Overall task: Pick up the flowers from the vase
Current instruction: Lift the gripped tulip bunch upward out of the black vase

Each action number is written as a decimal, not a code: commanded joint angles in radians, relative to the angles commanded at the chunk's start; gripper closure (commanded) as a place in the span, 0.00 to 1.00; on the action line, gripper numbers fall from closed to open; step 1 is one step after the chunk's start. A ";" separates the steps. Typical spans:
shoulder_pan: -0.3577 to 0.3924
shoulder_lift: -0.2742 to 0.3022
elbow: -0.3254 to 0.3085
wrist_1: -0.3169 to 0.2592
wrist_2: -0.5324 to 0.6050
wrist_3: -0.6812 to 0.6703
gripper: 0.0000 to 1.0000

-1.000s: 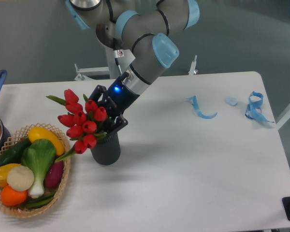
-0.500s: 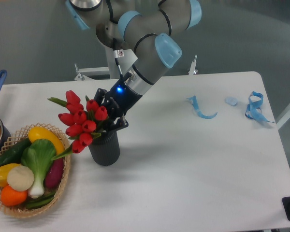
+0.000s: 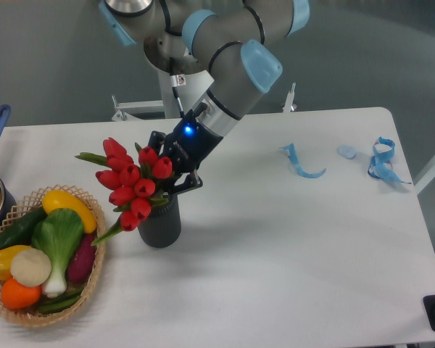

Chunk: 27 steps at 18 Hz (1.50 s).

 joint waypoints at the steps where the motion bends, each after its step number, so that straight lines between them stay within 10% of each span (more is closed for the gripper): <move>1: 0.000 0.012 0.006 0.000 -0.002 -0.025 0.64; 17: 0.005 0.164 0.107 0.002 -0.115 -0.344 0.64; 27: 0.276 0.082 0.187 0.017 -0.106 -0.268 0.64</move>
